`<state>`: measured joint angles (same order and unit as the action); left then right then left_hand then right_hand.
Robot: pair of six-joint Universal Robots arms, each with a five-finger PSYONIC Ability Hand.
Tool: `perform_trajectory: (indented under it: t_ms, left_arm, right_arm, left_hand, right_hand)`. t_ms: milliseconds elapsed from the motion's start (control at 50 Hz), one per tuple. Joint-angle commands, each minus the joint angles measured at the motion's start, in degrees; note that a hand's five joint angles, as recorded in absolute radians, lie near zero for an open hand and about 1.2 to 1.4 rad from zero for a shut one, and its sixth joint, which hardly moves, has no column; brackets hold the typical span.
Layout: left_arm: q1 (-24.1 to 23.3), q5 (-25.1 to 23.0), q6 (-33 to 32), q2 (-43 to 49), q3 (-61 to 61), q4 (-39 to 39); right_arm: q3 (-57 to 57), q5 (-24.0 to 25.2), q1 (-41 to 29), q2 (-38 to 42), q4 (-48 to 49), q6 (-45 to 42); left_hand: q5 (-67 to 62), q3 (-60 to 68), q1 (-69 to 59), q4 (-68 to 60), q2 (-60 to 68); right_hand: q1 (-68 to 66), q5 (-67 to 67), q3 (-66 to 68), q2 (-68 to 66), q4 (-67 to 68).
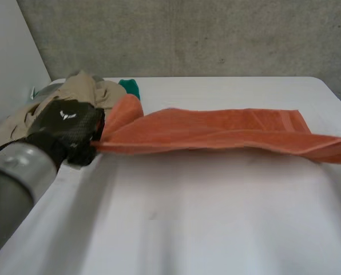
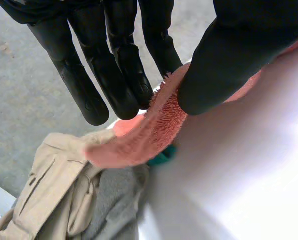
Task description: Fold the laundry.
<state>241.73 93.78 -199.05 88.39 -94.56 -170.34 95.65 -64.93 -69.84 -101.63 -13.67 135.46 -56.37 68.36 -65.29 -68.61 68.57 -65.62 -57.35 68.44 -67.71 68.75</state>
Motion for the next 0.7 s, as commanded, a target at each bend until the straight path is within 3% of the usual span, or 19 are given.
perform_trajectory:
  t_ms: [20,120,220,280,300,360,440,580,700]
  left_arm:
    - [-0.2,-2.9,-7.4,-8.59,-11.77,3.79]
    - [-0.47,-2.9,-7.49,-5.35,-14.51,1.16]
    - [-0.64,-2.64,-7.23,3.18,-13.64,-4.11]
    - [-1.43,-2.37,-7.14,7.04,-11.09,-6.49]
    - [-1.7,-2.37,-7.05,7.49,-10.39,-6.84]
    - [-2.05,-2.37,-6.35,8.81,-6.88,-7.37]
    - [-1.79,-2.37,-3.98,9.34,-0.99,-7.37]
    - [-1.96,-1.93,-1.6,14.6,12.72,-6.93]
    - [-2.05,-0.8,-1.69,20.58,22.12,-5.7]
  right_arm:
    - [-0.47,2.53,5.16,0.73,-15.68,-20.14]
    - [0.85,2.18,5.07,7.4,-16.56,-23.14]
    - [1.2,2.7,3.76,14.52,-15.42,-19.54]
    - [0.41,2.7,-1.15,17.07,-11.14,-14.29]
    - [0.5,2.7,-2.39,17.25,-9.63,-12.26]
    - [2.42,2.7,-5.21,17.34,-2.8,-4.37]
    - [6.11,3.23,-5.83,15.51,3.37,3.55]
    - [10.95,3.76,-8.55,12.34,6.82,16.31]
    - [11.92,2.71,-21.28,12.6,7.17,34.5]
  left_hand:
    - [-13.63,11.64,-14.71,-11.39,11.43]
    - [-13.63,11.64,-14.71,-11.39,11.43]
    - [-13.63,11.64,-14.71,-11.39,11.43]
    - [-13.63,11.64,-14.71,-11.39,11.43]
    - [-13.63,11.64,-14.71,-11.39,11.43]
    - [-13.63,11.64,-14.71,-11.39,11.43]
    - [-13.63,11.64,-14.71,-11.39,11.43]
    - [-13.63,11.64,-14.71,-11.39,11.43]
    - [-13.63,11.64,-14.71,-11.39,11.43]
  right_hand:
    - [-14.38,-12.65,11.56,-12.29,11.25]
    - [-14.38,-12.65,11.56,-12.29,11.25]
    - [-14.38,-12.65,11.56,-12.29,11.25]
    - [-14.38,-12.65,11.56,-12.29,11.25]
    - [-7.11,-5.38,4.29,-5.02,3.98]
    - [36.04,37.77,-38.86,38.13,-39.17]
    - [55.62,57.35,-58.44,57.71,-58.75]
    - [55.62,57.35,-58.44,57.71,-58.75]
    - [55.62,57.35,-58.44,57.71,-58.75]
